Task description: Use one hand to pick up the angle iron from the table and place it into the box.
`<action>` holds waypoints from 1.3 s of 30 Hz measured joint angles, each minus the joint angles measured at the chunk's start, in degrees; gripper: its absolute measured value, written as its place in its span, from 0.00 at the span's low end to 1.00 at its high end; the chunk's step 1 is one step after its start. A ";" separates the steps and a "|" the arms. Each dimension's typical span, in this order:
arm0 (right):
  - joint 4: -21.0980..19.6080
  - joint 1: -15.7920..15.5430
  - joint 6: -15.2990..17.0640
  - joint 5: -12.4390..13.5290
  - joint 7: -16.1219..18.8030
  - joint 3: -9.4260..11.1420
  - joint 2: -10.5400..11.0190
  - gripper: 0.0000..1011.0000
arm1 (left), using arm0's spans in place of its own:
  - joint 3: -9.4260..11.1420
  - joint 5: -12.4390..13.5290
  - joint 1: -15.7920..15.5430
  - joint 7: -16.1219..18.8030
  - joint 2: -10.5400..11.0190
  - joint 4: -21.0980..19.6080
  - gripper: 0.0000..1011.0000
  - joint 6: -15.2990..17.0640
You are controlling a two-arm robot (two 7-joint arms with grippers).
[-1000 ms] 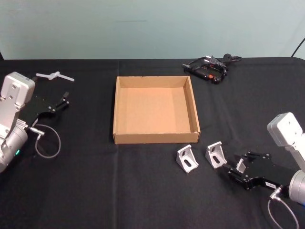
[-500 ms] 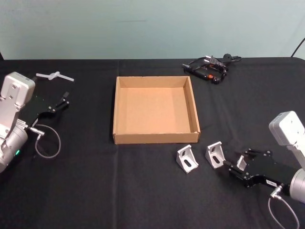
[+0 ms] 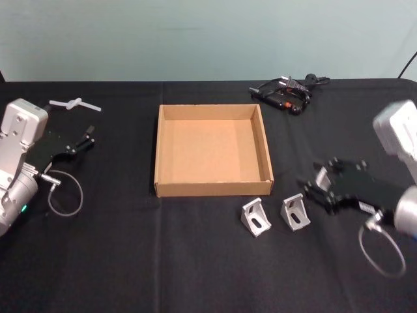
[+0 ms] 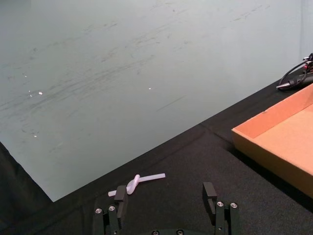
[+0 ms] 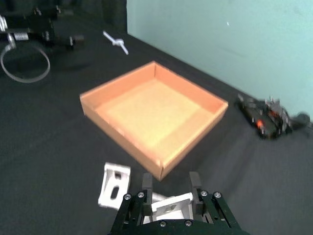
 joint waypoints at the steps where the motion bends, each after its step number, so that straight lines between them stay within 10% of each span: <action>1: 0.05 1.11 0.44 0.09 0.12 -0.39 -0.21 0.44 | 0.00 0.00 0.00 0.00 0.00 0.00 0.99 0.00; 9: 5.89 13.98 4.00 -0.87 1.67 -7.28 -3.64 0.44 | 0.00 0.00 0.00 0.00 0.00 0.00 0.99 0.00; 21: 28.20 32.61 1.87 -5.87 2.81 -17.48 -15.26 0.44 | 0.00 0.00 0.00 0.00 0.00 0.00 0.99 0.00; 39: 45.00 41.32 -4.13 -9.22 2.24 -20.56 -25.69 0.44 | 0.00 0.00 0.00 0.00 0.00 0.00 0.99 0.00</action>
